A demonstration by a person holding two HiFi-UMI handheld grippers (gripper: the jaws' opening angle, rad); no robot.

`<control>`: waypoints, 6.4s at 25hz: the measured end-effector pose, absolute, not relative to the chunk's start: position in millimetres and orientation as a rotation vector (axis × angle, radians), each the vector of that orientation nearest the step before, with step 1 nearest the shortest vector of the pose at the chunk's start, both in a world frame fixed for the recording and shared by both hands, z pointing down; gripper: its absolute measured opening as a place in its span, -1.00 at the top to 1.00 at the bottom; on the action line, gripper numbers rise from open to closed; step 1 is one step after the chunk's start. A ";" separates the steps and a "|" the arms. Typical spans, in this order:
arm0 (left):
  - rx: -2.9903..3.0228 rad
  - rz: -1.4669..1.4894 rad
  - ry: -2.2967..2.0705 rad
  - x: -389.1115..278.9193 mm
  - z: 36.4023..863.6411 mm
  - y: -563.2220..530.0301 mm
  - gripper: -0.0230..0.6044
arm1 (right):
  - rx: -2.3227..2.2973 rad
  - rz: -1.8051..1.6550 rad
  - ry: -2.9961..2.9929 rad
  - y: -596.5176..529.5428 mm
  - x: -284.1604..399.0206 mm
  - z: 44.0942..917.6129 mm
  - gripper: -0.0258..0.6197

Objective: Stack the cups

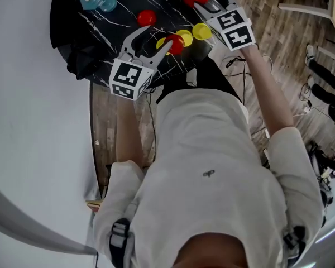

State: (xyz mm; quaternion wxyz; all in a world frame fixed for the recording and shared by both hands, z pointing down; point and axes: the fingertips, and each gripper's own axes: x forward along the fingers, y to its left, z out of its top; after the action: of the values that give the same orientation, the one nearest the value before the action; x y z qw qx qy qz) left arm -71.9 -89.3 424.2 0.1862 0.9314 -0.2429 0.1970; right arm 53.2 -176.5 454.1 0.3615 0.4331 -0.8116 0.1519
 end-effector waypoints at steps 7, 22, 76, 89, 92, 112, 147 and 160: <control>2.644 0.559 -0.640 -68.1 422.8 -85.6 0.10 | 1.122 0.398 -2.091 -140.2 54.2 446.4 0.25; 2.648 0.559 -0.598 -67.1 426.9 -83.3 0.10 | 1.165 0.482 -2.090 -92.2 49.4 452.3 0.25; 2.612 0.530 -0.667 -66.1 429.0 -87.3 0.10 | 1.041 0.413 -2.039 -40.0 31.3 488.1 0.12; 2.591 0.546 -0.700 -81.6 441.9 -101.9 0.10 | 1.110 0.413 -2.039 -41.4 38.5 469.1 0.09; 2.586 0.558 -0.716 -87.8 448.4 -108.3 0.10 | 1.131 0.413 -2.036 -42.1 39.8 464.2 0.09; 2.568 0.736 -0.822 -100.8 510.7 -145.1 0.10 | 1.256 0.448 -2.002 -40.1 59.2 446.9 0.12; 2.524 0.959 -0.854 -108.5 569.5 -159.0 0.19 | 1.329 0.472 -1.971 -28.4 78.1 441.1 0.13; 2.489 0.913 -0.962 -114.5 534.2 -145.8 0.20 | 1.307 0.434 -2.045 -20.3 84.5 428.9 0.14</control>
State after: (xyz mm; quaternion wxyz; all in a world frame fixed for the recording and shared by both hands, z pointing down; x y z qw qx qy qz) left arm -114.5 -145.8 534.2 0.1600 0.8711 -0.3368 0.3195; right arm 84.5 -20.3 428.9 0.3317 0.5002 -0.7824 0.1662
